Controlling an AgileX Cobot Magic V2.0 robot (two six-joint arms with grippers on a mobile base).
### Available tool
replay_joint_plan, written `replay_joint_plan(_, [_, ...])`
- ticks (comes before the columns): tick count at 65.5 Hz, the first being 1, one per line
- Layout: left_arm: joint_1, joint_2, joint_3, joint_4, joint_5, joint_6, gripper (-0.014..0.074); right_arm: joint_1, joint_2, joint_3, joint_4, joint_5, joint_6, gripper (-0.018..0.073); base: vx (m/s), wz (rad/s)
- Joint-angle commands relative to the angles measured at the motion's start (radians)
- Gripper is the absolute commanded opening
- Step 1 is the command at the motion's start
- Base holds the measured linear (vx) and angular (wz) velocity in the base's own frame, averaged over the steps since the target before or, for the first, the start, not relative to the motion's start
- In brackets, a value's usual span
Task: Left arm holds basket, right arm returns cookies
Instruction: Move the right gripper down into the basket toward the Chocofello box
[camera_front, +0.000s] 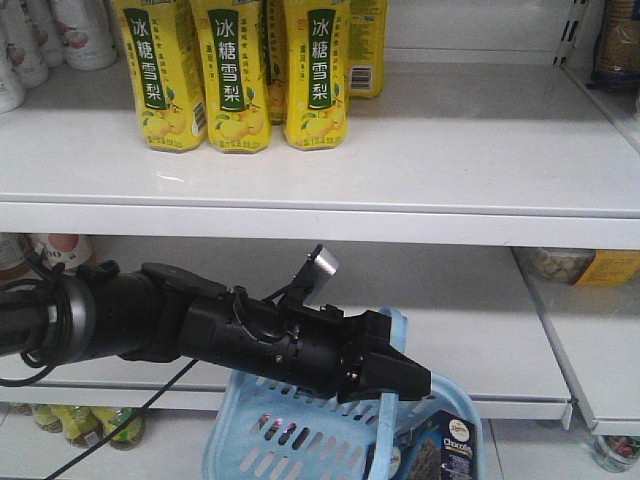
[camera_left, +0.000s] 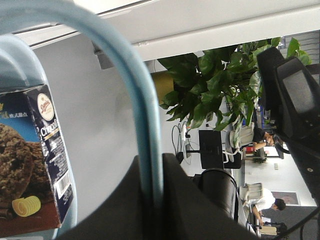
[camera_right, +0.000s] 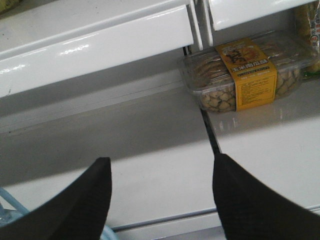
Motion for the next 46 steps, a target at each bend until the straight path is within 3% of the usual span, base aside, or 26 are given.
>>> replay_joint_plan(1, [0.001, -0.052, -0.022, -0.085, 0.002, 0.048, -0.0006, 0.005, 0.018, -0.035, 0.024, -0.04, 0.001, 0.045, 0.0, 0.0])
replay_joint_plan(20, [0.001, -0.052, -0.022, -0.085, 0.002, 0.048, -0.0006, 0.215, 0.185, -0.035, 0.139, 0.129, 0.001, 0.0449, 0.0, 0.0])
replay_joint_plan(35, [0.001, -0.052, -0.022, -0.085, 0.002, 0.048, -0.0006, 0.361, 0.366, -0.035, 0.268, 0.091, -0.012, 0.045, 0.0, 0.0])
replay_joint_plan(46, [0.001, -0.052, -0.022, -0.085, 0.002, 0.048, -0.0006, 0.484, 0.519, -0.037, 0.34, 0.022, -0.079, 0.0454, 0.0, 0.0])
